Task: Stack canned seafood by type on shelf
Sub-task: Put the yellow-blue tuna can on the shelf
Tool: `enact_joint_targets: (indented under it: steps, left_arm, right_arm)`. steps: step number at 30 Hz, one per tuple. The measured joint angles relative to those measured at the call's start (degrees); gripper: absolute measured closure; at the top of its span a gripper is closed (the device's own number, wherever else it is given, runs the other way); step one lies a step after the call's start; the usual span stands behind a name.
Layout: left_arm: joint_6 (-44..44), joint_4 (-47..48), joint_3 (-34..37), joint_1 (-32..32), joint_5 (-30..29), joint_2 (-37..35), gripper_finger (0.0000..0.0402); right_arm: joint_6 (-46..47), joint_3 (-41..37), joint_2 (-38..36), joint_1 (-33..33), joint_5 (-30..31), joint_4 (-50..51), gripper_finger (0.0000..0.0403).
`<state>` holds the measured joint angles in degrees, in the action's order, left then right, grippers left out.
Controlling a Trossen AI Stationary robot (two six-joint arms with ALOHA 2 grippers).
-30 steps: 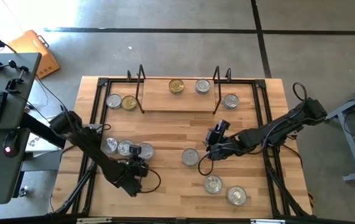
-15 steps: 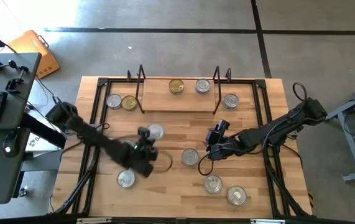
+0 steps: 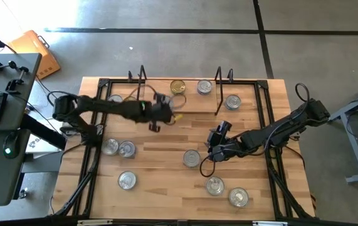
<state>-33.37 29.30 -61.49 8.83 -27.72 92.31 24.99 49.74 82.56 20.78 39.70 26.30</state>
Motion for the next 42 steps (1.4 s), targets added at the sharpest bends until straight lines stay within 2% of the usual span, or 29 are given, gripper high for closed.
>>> enact_joint_targets:
  steps: [4, 9, 17, 21, 26, 28, 31, 36, 42]
  left_arm:
    - [-3.14, -0.01, 0.0, 5.1, 3.75, 0.04, 0.0401]
    - [-7.14, -0.17, 0.0, 9.05, 4.56, 0.04, 0.0391]
    - [-8.91, -2.82, 0.0, 12.24, 4.26, 0.04, 0.0322]
    - [-4.09, -5.38, 0.0, 12.28, 4.03, -0.22, 0.0296]
    - [6.49, -11.56, -0.13, 12.28, 15.79, 1.29, 0.0296]
    - [10.05, -13.71, -0.09, 12.28, 15.31, 3.25, 0.0306]
    - [14.3, -17.34, -0.26, 12.89, 11.17, 6.41, 0.0324]
    - [18.08, -16.59, -2.66, 14.21, 4.88, 10.45, 0.0345]
    - [16.76, -13.63, -2.78, 13.97, 4.84, 9.81, 0.0348]
  right_arm:
    - [0.0, 0.0, 0.0, 0.0, 0.0, -0.05, 0.0105]
    - [0.0, 0.0, 0.0, 0.0, 0.0, -0.17, 0.0105]
    - [0.0, 0.0, 0.0, 0.0, 0.0, -0.26, 0.0105]
    - [0.02, 0.0, 0.0, 0.0, 0.0, -0.28, 0.0105]
    - [0.0, 0.0, 0.0, 0.0, 0.0, -0.79, 0.0105]
    - [0.02, 0.0, -0.01, 0.0, 0.0, -1.12, 0.0105]
    - [0.0, 0.0, -0.02, 0.0, -0.02, -1.3, 0.0105]
    - [0.0, 0.0, -0.02, 0.0, -0.01, -1.34, 0.0105]
    - [0.0, 0.0, -0.02, 0.0, -0.02, -1.33, 0.0105]
